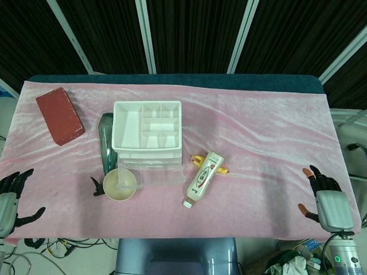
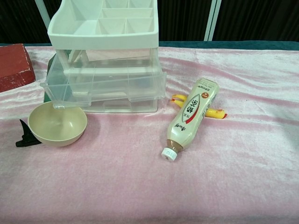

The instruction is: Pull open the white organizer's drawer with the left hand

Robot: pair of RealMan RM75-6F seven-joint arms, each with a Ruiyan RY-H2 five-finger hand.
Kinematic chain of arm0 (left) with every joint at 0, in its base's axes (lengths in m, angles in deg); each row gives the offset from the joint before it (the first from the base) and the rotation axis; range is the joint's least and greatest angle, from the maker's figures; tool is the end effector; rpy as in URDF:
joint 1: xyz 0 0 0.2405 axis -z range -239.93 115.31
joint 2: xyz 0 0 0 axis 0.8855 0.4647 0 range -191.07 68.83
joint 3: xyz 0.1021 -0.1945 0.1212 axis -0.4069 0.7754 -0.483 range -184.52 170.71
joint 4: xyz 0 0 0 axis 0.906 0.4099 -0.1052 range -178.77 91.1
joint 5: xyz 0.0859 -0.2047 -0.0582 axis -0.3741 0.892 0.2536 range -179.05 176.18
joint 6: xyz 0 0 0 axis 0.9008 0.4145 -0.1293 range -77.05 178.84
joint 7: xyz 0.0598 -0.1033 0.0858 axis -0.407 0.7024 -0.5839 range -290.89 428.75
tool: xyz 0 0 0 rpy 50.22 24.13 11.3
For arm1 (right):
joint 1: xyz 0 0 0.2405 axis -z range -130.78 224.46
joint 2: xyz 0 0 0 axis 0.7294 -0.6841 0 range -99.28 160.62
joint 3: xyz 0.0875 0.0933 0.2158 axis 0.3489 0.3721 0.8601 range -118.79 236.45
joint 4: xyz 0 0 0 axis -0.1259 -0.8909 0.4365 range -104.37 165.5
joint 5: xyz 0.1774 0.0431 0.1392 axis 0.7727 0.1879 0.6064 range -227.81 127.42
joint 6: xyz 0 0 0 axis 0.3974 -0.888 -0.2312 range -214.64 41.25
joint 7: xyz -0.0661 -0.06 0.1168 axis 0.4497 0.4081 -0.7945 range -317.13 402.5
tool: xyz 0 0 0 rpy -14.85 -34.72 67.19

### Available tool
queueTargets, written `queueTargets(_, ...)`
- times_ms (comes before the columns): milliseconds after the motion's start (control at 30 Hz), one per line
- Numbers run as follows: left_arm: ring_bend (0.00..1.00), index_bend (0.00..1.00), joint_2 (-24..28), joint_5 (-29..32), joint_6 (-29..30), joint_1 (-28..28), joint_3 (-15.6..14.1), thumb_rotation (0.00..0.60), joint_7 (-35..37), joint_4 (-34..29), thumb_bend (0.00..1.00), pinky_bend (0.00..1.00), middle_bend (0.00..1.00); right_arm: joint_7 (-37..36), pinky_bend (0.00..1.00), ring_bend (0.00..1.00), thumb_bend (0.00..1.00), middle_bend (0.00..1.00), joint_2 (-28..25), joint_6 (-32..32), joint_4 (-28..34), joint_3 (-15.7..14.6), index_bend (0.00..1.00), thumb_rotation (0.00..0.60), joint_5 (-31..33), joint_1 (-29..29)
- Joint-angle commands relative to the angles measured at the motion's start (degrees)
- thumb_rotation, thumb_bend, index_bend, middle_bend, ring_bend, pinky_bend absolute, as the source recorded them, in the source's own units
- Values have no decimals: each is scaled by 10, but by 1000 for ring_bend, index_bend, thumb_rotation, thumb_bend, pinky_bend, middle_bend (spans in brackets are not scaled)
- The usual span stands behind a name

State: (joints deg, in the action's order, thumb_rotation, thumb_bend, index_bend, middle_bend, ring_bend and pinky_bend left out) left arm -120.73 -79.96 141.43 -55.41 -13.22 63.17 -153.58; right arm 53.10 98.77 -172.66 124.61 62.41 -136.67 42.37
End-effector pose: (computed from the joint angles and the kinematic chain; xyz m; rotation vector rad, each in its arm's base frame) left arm -0.2783 0.1531 0.1361 -1.2936 -1.0870 -0.8677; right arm -0.2979 -0.1849 0.1173 1.4043 -0.8231 0.8609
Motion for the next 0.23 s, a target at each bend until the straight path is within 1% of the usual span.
queueTargets(33, 32, 77, -5, -23, 13, -13, 9, 600, 23, 15, 178, 61, 125, -8, 206, 183, 75, 83, 4, -6, -11, -3, 147, 600, -11, -1)
queueTargets(233, 32, 74, -2, -20, 9, -22, 24, 600, 38, 24, 178, 59, 118, -4, 206, 182, 64, 82, 6, -2, -12, -3, 145, 600, -11, -2)
